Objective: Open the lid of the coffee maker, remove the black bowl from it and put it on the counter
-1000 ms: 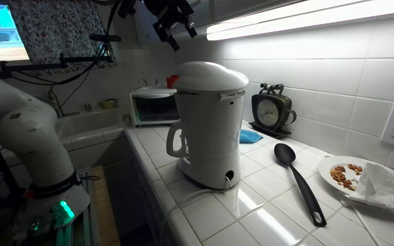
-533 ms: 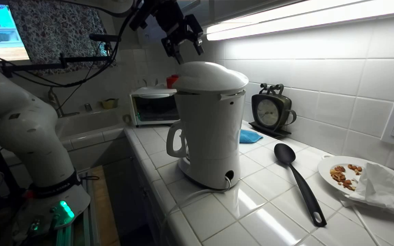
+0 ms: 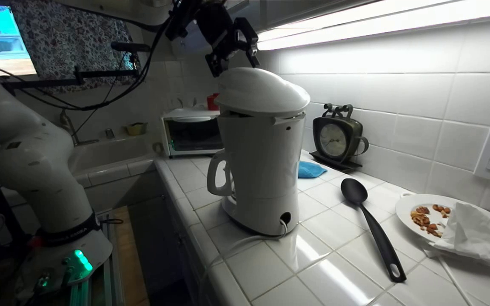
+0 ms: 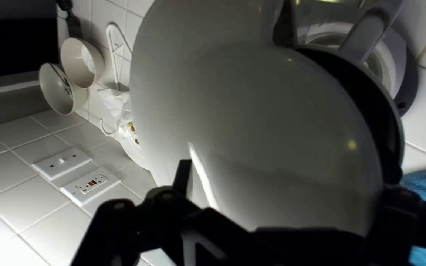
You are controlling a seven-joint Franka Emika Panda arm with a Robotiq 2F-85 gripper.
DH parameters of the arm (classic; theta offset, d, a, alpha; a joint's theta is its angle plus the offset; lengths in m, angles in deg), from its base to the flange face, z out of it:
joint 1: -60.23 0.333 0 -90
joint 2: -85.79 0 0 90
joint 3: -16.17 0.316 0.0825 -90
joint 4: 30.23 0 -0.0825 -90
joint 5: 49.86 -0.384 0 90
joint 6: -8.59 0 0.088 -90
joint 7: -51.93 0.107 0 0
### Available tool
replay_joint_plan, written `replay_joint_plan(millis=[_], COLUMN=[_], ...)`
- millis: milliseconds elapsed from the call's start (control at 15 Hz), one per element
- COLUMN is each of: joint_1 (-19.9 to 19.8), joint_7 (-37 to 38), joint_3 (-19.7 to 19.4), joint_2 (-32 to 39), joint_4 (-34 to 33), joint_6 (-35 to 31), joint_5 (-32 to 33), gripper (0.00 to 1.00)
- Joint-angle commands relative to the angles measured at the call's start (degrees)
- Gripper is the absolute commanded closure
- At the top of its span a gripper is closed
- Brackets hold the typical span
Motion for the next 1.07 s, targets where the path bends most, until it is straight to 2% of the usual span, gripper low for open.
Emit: replay_joint_plan(millis=[0, 467, 1000], joint_1=[-2.65, -4.34, -7.91], joint_7=[1.65, 1.06, 1.16], joint_3=[0.82, -3.18, -8.41], joint_2=[-1.11, -2.41, -2.88], joint_4=[-1.3, -3.86, -5.38], joint_6=[1.03, -2.97, -7.82], joint_5=[6.44, 10.34, 10.63], gripper=[0.0, 0.0, 0.0])
